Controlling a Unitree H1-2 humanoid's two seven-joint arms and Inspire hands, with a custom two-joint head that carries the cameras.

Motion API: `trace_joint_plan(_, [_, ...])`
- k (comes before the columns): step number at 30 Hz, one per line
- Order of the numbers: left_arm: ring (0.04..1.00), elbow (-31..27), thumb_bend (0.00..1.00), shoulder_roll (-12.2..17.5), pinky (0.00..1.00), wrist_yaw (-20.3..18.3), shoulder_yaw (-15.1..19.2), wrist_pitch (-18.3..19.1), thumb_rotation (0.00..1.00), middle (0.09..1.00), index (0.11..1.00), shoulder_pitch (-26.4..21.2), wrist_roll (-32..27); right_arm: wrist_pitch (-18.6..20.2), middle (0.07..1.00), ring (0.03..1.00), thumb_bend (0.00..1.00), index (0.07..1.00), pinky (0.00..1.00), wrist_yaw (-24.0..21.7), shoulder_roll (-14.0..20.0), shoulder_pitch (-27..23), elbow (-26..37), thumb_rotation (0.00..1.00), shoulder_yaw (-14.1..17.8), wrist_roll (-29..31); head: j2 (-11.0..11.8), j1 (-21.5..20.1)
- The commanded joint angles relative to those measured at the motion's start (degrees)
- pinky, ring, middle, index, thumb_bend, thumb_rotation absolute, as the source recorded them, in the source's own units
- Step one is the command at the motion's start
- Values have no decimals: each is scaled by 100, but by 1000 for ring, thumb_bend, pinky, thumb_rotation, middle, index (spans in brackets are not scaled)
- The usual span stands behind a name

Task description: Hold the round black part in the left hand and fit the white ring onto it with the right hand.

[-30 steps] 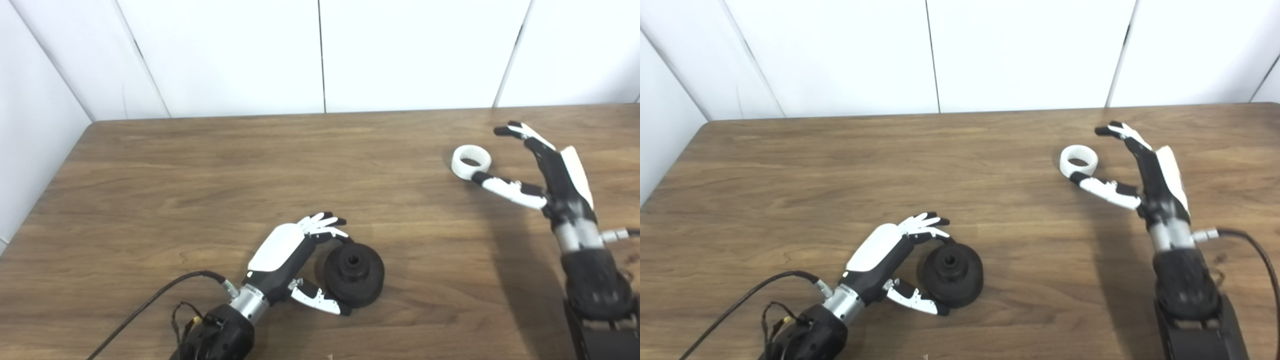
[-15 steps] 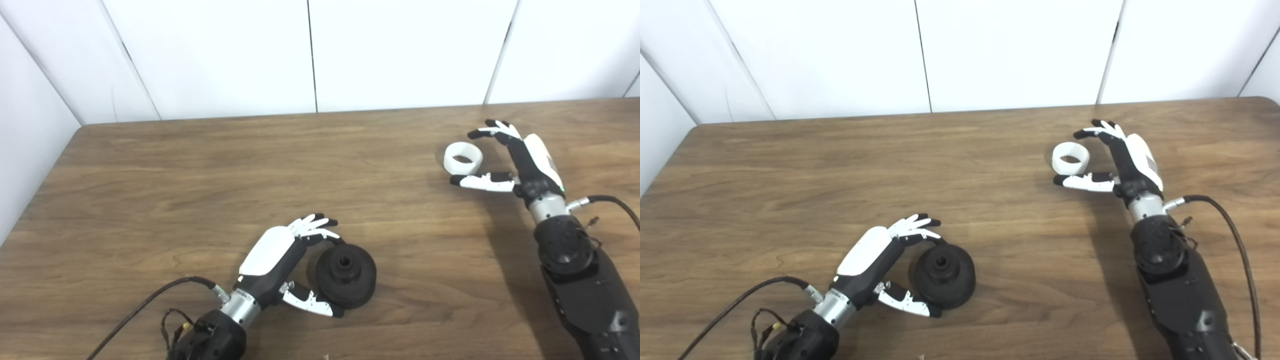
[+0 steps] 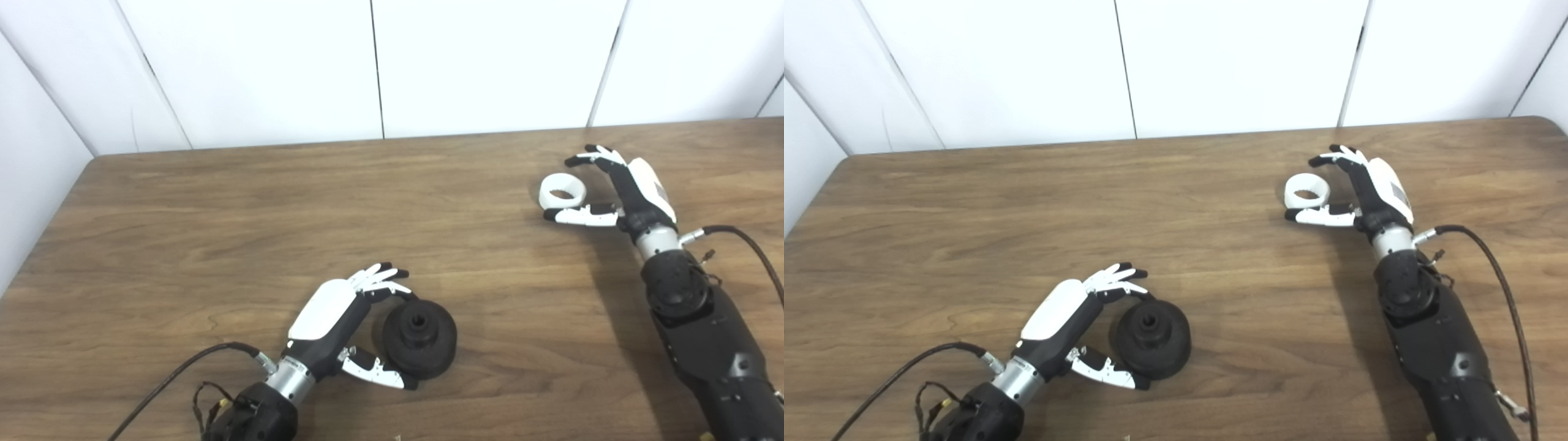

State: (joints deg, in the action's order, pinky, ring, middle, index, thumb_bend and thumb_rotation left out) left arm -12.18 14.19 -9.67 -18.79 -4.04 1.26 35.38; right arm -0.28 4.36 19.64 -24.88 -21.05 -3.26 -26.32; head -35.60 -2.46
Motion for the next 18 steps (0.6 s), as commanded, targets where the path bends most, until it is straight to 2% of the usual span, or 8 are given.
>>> trace_joint_plan(1, [965,52,805,92,951,47,34,-102,243,900,626,-20,48,-136,919,975,917,744,925,101,104,-382,-29,347,-8,-2,0,-1])
trace_joint_plan(18, [967,37,817,66,946,17,84,-114,233,902,626,10,14,-221,905,966,925,766,907,71,172,-744,-604,371,-163,16,-17,-4])
